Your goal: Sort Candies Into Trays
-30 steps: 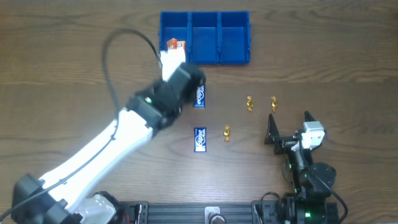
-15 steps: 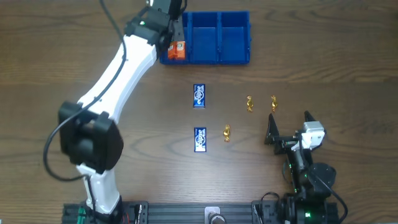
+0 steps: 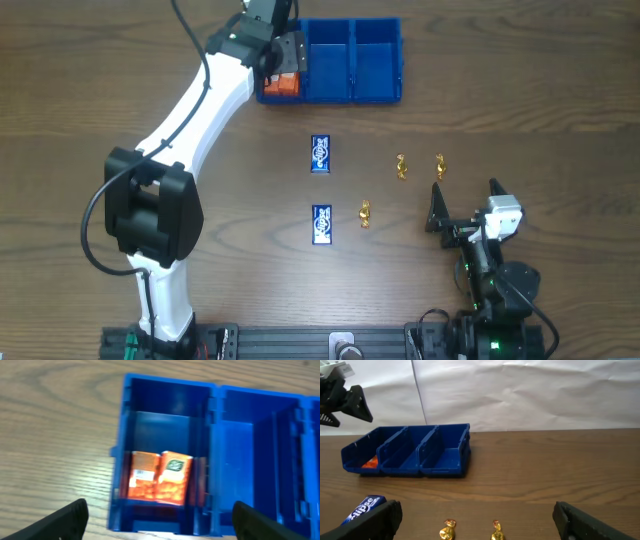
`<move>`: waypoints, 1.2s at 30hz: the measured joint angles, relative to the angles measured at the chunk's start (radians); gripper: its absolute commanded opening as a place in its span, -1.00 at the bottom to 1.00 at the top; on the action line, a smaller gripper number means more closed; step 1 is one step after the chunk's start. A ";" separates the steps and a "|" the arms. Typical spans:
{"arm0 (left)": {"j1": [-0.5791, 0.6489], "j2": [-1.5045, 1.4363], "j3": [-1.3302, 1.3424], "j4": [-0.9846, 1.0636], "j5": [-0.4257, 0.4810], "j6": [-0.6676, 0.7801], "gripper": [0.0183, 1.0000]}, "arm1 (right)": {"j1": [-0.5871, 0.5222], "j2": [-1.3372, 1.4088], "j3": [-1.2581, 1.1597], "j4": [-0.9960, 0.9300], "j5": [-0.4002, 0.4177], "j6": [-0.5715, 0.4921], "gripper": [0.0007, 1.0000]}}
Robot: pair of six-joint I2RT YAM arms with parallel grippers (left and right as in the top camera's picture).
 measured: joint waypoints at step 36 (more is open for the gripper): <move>0.309 -2.073 -1.736 0.637 0.196 0.354 1.00 | 0.000 -0.002 0.000 0.000 0.000 0.000 1.00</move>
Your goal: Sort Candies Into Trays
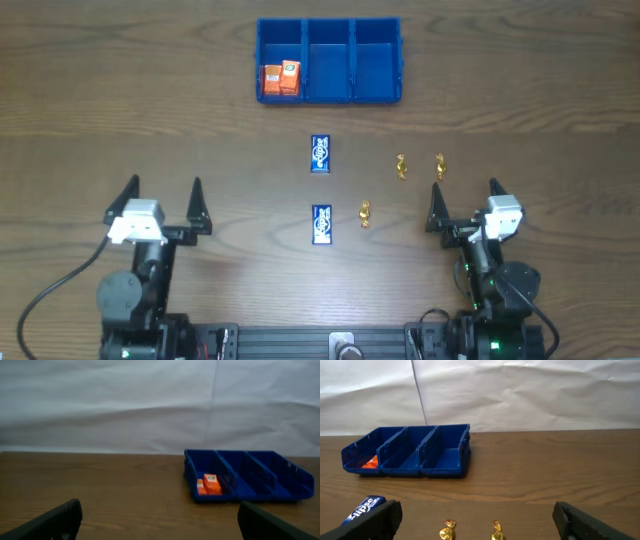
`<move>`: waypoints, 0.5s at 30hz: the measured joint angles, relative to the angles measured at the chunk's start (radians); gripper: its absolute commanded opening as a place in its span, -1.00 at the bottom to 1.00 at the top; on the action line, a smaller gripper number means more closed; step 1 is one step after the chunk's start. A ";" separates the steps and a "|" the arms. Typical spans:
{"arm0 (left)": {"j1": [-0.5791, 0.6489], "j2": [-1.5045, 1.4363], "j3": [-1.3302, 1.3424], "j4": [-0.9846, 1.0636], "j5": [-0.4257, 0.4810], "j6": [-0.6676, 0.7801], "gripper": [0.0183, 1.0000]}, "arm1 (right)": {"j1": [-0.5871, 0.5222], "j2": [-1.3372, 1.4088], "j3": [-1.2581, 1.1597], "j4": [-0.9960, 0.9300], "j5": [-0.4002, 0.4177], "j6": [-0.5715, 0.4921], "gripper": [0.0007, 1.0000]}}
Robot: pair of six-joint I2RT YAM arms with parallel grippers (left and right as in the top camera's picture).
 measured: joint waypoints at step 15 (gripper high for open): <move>0.000 -0.006 -0.073 -0.060 0.035 0.000 1.00 | 0.000 0.000 0.000 0.000 0.000 0.000 1.00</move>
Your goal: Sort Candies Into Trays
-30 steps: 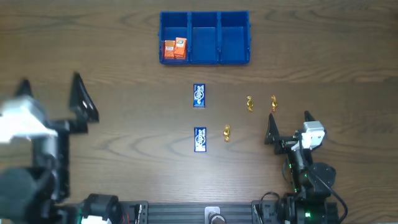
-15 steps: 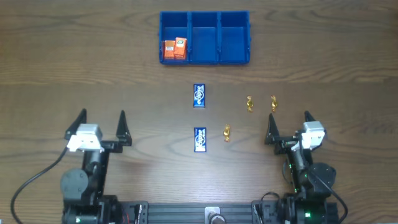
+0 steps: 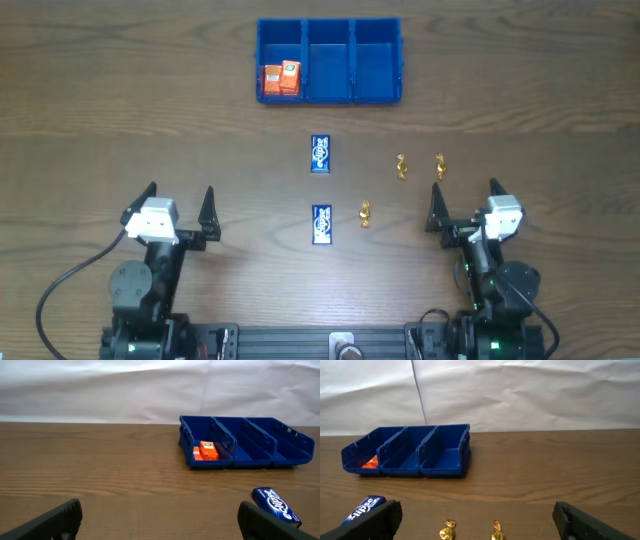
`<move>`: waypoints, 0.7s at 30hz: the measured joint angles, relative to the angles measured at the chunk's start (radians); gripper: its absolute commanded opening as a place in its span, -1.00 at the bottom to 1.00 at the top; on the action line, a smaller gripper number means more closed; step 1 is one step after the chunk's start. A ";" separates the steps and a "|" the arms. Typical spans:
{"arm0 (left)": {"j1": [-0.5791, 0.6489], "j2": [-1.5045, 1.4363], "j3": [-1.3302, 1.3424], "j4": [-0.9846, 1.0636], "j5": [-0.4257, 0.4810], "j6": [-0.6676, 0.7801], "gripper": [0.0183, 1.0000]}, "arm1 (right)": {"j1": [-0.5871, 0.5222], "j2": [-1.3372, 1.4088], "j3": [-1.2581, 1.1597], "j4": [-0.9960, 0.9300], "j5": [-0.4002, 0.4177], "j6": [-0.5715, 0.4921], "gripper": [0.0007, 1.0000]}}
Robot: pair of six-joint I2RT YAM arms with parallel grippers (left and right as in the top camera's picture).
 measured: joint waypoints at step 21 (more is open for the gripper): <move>0.000 0.000 0.000 0.000 0.000 0.000 1.00 | 0.000 0.056 0.077 0.000 -0.245 0.056 1.00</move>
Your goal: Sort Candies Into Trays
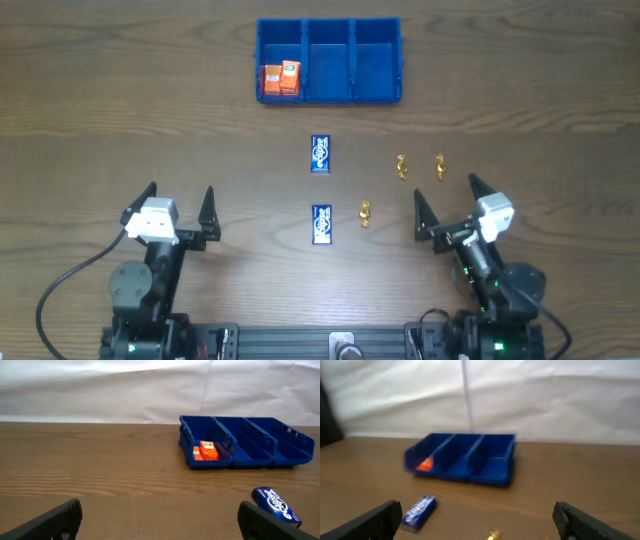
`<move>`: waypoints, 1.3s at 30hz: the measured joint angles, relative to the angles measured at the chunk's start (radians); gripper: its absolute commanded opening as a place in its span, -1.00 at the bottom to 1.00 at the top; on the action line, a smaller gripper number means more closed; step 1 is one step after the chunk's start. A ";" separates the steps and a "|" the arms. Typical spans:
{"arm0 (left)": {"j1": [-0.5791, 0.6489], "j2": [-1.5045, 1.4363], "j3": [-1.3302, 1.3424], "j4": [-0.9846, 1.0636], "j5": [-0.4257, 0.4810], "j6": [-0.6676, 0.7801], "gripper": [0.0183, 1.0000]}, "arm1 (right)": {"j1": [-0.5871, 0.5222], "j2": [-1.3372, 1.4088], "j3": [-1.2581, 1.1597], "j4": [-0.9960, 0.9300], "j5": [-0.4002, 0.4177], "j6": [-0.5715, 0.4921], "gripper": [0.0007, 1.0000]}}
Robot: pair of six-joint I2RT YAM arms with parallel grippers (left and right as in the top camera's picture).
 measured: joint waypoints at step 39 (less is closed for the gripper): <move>0.000 -0.003 0.002 -0.004 0.000 0.000 1.00 | 0.878 1.651 1.220 -1.011 0.295 0.526 1.00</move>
